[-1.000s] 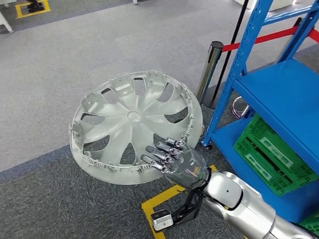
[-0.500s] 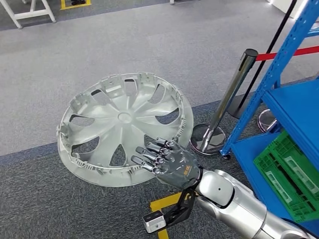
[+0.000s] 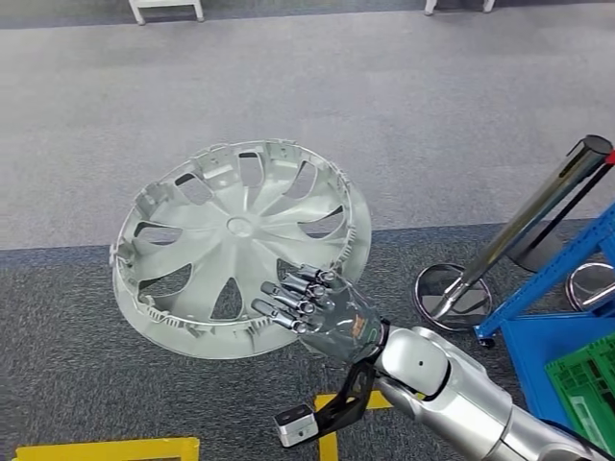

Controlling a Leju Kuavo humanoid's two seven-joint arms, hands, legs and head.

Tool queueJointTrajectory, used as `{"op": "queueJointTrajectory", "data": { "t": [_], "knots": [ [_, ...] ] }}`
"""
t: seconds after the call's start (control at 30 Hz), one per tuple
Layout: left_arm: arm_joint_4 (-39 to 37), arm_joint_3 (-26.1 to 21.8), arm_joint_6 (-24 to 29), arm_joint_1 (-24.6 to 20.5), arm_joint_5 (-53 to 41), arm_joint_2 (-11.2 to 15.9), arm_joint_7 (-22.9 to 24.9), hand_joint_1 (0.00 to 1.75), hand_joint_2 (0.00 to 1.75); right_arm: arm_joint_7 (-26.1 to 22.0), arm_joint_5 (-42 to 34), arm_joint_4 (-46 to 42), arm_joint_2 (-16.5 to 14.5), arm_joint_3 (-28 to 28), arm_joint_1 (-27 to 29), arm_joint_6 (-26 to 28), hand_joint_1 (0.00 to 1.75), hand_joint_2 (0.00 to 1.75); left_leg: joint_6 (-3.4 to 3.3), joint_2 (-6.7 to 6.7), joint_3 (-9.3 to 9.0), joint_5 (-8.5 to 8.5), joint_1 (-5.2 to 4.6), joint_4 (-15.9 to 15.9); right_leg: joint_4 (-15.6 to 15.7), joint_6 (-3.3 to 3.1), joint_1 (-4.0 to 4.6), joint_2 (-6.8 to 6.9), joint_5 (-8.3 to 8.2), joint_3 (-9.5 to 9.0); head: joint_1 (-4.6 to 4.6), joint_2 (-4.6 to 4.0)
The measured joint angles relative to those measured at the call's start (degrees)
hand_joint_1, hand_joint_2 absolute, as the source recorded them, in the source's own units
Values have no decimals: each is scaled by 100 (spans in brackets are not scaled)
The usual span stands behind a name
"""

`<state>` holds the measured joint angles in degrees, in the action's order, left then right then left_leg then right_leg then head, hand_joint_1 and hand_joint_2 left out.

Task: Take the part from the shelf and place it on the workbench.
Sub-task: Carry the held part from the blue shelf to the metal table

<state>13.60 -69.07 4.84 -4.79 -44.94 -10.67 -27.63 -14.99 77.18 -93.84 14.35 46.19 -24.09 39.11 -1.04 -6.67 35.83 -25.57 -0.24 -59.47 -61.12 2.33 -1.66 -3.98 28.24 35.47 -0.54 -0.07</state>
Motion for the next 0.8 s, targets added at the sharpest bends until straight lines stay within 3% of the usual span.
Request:
{"op": "queueJointTrajectory", "data": {
  "t": [0.03,0.1,0.17,0.23,0.27,0.33,0.53,0.57,0.6,0.67,0.7,0.73,0.8],
  "knots": [
    [0,0,-2,9,0,11,7,0,0,-14,-9,5,-3,3,-9,1,175,175,35,-62,28,4,9,-10,72,-20,3,-48,16,-45,2,0],
    [0,0,-2,41,-1,40,22,0,0,-31,-28,11,-22,17,-30,1,175,175,97,-161,59,15,37,-4,102,-77,16,58,12,-85,4,1],
    [-1,0,0,55,-2,63,39,0,0,-35,-44,18,-46,29,-49,1,175,175,154,30,131,-93,23,-172,144,-147,12,201,7,-137,-33,1],
    [-2,0,1,38,-4,68,59,0,0,-40,-53,28,-59,33,-58,1,175,175,207,410,407,-389,15,-766,167,-209,32,368,26,-182,-73,1],
    [-2,0,1,29,-5,69,68,0,0,-43,-56,33,-62,35,-61,1,175,175,225,522,570,-534,25,-1096,167,-228,47,440,37,-193,-79,0],
    [-2,0,1,23,-9,70,72,0,0,-44,-57,42,-62,36,-63,1,175,175,239,594,759,-683,36,-1475,167,-244,60,518,50,-201,-77,-1],
    [-2,0,1,25,-9,70,77,0,0,-45,-57,48,-62,38,-63,1,175,175,244,602,838,-717,42,-1631,166,-247,66,567,57,-206,-77,1],
    [-2,0,1,32,-9,70,80,0,0,-45,-58,55,-64,41,-63,1,175,175,236,623,745,-568,44,-1445,166,-245,72,642,74,-227,-78,1],
    [-2,0,1,31,-9,72,83,0,0,-47,-60,63,-66,44,-64,1,175,175,199,757,547,-382,11,-1050,165,-225,91,755,107,-261,-78,1],
    [-2,0,1,38,-13,86,89,0,0,-39,-63,78,-81,51,-78,1,175,175,78,907,114,4,-56,-172,200,-140,124,1059,190,-370,-76,0],
    [-2,0,0,37,-15,93,90,0,0,-33,-66,81,-89,52,-87,1,175,175,15,939,-3,51,-79,60,195,-90,129,1073,239,-398,-68,-1],
    [-2,0,0,39,-17,100,91,0,0,-26,-71,83,-96,54,-96,2,175,175,-28,841,-20,65,-62,93,113,-56,114,972,311,-371,-58,-1],
    [-2,0,-2,23,-17,110,91,0,0,-20,-77,92,-99,60,-98,3,175,175,-79,704,-49,85,-28,133,-430,-24,85,595,572,-93,-33,-2]
  ]
}}
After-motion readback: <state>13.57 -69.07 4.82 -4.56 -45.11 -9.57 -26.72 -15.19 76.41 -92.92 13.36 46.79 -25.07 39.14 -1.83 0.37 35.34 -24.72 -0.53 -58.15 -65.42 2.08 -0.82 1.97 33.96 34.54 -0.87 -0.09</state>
